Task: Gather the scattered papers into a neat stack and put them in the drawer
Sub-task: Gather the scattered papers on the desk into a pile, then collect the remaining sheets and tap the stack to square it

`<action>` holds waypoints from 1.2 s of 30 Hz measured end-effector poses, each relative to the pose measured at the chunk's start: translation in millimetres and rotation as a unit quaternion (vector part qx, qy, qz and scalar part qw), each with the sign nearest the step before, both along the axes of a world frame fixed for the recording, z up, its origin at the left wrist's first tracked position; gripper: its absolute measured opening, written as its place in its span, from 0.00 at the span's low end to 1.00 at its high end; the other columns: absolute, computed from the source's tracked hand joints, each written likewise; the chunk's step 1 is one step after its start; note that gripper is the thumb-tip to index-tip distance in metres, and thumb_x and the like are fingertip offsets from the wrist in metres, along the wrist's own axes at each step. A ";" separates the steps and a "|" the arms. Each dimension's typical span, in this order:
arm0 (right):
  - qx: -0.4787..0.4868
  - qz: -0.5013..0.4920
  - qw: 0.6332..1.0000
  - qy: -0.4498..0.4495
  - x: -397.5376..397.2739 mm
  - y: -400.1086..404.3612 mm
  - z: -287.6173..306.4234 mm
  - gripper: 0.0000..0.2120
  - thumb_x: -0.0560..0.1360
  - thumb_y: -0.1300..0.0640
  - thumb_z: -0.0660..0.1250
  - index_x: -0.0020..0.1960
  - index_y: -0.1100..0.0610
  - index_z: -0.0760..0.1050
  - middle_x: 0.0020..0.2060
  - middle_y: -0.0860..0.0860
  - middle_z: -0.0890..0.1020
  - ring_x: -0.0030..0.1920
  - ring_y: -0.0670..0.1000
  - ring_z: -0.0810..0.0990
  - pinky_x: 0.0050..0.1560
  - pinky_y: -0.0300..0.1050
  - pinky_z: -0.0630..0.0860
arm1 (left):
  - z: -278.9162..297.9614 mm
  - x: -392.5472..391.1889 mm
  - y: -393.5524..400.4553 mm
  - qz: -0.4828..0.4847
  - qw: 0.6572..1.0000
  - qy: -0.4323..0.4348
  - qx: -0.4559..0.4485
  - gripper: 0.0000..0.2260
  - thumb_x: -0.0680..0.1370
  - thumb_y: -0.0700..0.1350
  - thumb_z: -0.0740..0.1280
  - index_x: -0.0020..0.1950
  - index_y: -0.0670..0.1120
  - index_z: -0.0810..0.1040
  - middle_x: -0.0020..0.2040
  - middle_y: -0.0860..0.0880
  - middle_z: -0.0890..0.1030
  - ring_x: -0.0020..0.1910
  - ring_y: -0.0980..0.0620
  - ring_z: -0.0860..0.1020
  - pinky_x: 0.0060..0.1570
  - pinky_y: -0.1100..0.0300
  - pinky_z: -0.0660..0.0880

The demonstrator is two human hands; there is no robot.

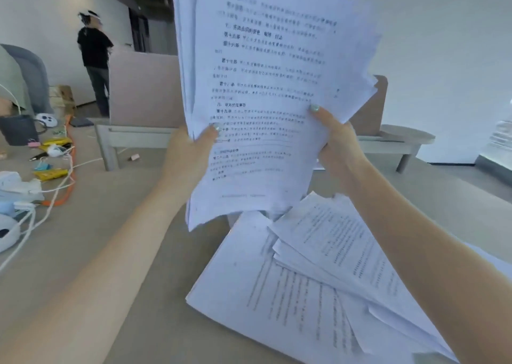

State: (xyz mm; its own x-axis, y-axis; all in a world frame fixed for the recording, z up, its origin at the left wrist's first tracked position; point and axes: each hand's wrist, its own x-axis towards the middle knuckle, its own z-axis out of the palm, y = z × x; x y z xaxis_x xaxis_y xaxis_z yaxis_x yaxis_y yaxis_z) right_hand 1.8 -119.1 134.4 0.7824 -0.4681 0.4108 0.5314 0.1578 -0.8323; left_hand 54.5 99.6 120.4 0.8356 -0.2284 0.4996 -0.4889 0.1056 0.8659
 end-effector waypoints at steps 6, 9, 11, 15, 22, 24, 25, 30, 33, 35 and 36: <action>-0.036 -0.070 0.996 -0.050 -32.3 -19.4 48.4 0.12 0.72 0.64 0.67 0.56 0.57 0.76 0.46 0.49 0.86 0.50 0.53 0.84 0.52 0.53 0.79 | 54.0 -9.2 -29.2 -0.036 0.996 -0.074 -0.027 0.12 0.78 0.44 0.62 0.36 0.57 0.73 0.36 0.57 0.76 0.33 0.62 0.74 0.31 0.73 0.71; -0.051 -0.077 0.995 -0.039 -63.0 -35.7 46.3 0.12 0.75 0.63 0.65 0.58 0.57 0.76 0.50 0.50 0.85 0.52 0.53 0.83 0.51 0.51 0.80 | 36.4 -15.4 -39.0 -0.074 0.995 -0.069 -0.021 0.09 0.76 0.46 0.66 0.38 0.59 0.76 0.37 0.62 0.78 0.31 0.70 0.76 0.34 0.77 0.72; -0.076 -0.062 0.995 0.003 -82.4 -43.7 29.2 0.13 0.76 0.59 0.64 0.60 0.56 0.75 0.52 0.49 0.84 0.53 0.51 0.83 0.49 0.47 0.80 | 11.7 -20.3 -45.2 -0.117 0.992 -0.046 -0.008 0.07 0.75 0.46 0.67 0.42 0.60 0.77 0.39 0.64 0.80 0.34 0.73 0.78 0.37 0.76 0.74; -0.101 -0.047 0.978 0.177 -105.2 -50.7 -31.6 0.32 0.64 0.46 0.72 0.66 0.55 0.72 0.57 0.50 0.82 0.56 0.52 0.82 0.54 0.51 0.80 | -38.7 -28.4 -57.0 -0.155 0.986 0.045 0.030 0.07 0.74 0.49 0.69 0.43 0.62 0.76 0.38 0.68 0.80 0.39 0.70 0.79 0.40 0.73 0.75; -0.129 -0.057 0.969 0.201 -110.1 -38.9 -41.9 0.15 0.71 0.52 0.70 0.57 0.52 0.77 0.54 0.51 0.84 0.53 0.51 0.83 0.55 0.51 0.79 | -52.2 -35.1 -63.8 -0.111 0.991 0.059 0.036 0.04 0.76 0.50 0.66 0.49 0.56 0.79 0.43 0.62 0.79 0.46 0.58 0.78 0.53 0.57 0.75; -0.128 -0.064 0.976 0.166 -111.9 -33.8 -21.3 0.09 0.73 0.53 0.68 0.53 0.52 0.78 0.49 0.49 0.85 0.48 0.50 0.85 0.48 0.48 0.82 | -33.2 -39.7 -67.6 -0.084 0.995 0.043 -0.002 0.04 0.76 0.49 0.66 0.43 0.56 0.79 0.41 0.61 0.79 0.41 0.62 0.78 0.47 0.60 0.75; -0.116 -0.073 0.980 0.144 -113.7 -32.2 -10.7 0.06 0.74 0.54 0.68 0.50 0.51 0.78 0.45 0.48 0.86 0.46 0.50 0.85 0.45 0.47 0.82 | -23.2 -43.2 -69.9 -0.078 0.996 0.042 -0.020 0.05 0.76 0.49 0.66 0.40 0.58 0.78 0.40 0.61 0.79 0.39 0.64 0.78 0.44 0.63 0.76; -0.071 -0.096 0.985 0.127 -126.6 -47.1 -6.4 0.06 0.75 0.52 0.66 0.49 0.51 0.79 0.45 0.48 0.86 0.48 0.50 0.85 0.48 0.49 0.81 | -23.2 -46.0 -75.4 -0.083 0.992 0.082 -0.043 0.04 0.74 0.50 0.68 0.39 0.58 0.78 0.40 0.59 0.80 0.42 0.58 0.80 0.47 0.58 0.77; -0.053 -0.096 0.975 0.194 -134.5 -53.1 -42.8 0.16 0.71 0.48 0.69 0.56 0.54 0.77 0.49 0.49 0.85 0.49 0.50 0.84 0.52 0.49 0.79 | -58.9 -48.3 -76.3 -0.115 0.985 0.125 0.040 0.03 0.71 0.55 0.70 0.38 0.59 0.78 0.40 0.56 0.80 0.44 0.49 0.79 0.50 0.53 0.75; -0.052 -0.087 0.967 0.233 -135.5 -50.7 -67.3 0.17 0.70 0.49 0.69 0.56 0.55 0.77 0.48 0.48 0.85 0.48 0.50 0.84 0.51 0.48 0.79 | -78.9 -51.5 -79.0 -0.128 0.975 0.146 0.104 0.04 0.73 0.53 0.69 0.38 0.59 0.76 0.37 0.58 0.77 0.38 0.55 0.76 0.46 0.59 0.70; -0.065 -0.082 0.963 0.249 -134.7 -49.0 -75.4 0.15 0.70 0.49 0.70 0.54 0.53 0.78 0.47 0.48 0.85 0.48 0.50 0.84 0.50 0.48 0.79 | -85.8 -51.9 -81.5 -0.123 0.974 0.145 0.124 0.04 0.74 0.51 0.68 0.40 0.58 0.76 0.37 0.60 0.75 0.36 0.60 0.74 0.45 0.62 0.69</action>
State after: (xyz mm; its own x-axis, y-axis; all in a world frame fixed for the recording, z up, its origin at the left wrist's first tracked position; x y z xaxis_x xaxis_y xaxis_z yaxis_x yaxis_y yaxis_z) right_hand -132.9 -168.2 59.0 0.8171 -0.5726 0.0675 0.0706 -0.0168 -0.9974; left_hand 2.6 18.1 34.6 0.8379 -0.5235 0.1545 -0.2058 -0.0410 0.9777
